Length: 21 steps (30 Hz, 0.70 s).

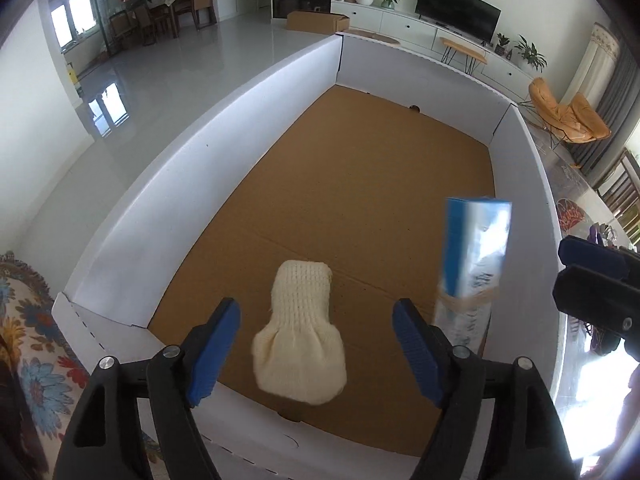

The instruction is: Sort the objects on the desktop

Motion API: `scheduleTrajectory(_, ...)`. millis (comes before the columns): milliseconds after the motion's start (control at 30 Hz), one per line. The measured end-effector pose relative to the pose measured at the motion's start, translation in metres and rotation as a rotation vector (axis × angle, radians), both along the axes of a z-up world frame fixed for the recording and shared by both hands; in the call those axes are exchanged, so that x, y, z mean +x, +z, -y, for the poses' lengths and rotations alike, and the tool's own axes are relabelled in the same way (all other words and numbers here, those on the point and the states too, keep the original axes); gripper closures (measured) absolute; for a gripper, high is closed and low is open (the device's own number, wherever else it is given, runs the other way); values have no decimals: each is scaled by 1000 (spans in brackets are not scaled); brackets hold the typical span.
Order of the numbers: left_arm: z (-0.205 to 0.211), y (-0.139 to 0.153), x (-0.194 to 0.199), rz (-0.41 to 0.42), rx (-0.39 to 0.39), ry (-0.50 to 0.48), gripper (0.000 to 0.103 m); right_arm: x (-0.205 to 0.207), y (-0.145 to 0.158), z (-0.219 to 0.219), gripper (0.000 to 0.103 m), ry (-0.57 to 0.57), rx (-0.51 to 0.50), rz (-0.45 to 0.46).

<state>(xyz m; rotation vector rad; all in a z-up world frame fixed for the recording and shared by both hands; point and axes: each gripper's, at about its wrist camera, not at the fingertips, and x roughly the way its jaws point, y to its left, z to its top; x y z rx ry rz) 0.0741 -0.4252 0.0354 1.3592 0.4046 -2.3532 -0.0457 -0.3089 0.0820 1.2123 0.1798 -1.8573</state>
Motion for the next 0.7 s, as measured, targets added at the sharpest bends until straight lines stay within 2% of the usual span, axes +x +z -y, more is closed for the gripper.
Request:
scheduleTrajectory(100, -15, 15, 8, -82, -7, 2, 25, 5, 6, -27, 30, -24, -38, -56)
scheduleTrajectory(167, -40, 33, 9, -150, -11, -42, 25, 11, 14, -56, 26, -53, -54, -141)
scheduleTrajectory(300, -123, 64, 14, -271, 24, -246, 24, 27, 12, -138, 8, -138, -32, -329)
scheduleTrajectory(367, -173, 70, 18, -313, 44, -369, 14, 38, -6, -191, 5, -212, 4, -373)
scheduleTrajectory(400, -196, 69, 22, -335, 47, -421, 4, 46, -15, -223, 5, -266, 33, -379)
scheduleTrajectory(433, -218, 66, 23, -351, 50, -464, 0, 50, -30, -254, 5, -325, 65, -377)
scheduleTrajectory(467, -238, 58, 21, -350, 51, -500, 0, 55, -44, -283, 5, -382, 103, -371)
scheduleTrajectory(533, -274, 29, 4, -287, 41, -559, 0, 57, -71, -333, 5, -469, 211, -355)
scheduleTrajectory(633, -314, -23, -31, -175, 37, -561, 0, 46, -101, -387, 5, -532, 363, -298)
scheduleTrajectory(700, -327, -49, -55, -125, 41, -572, 0, 42, -110, -415, 4, -563, 385, -262)
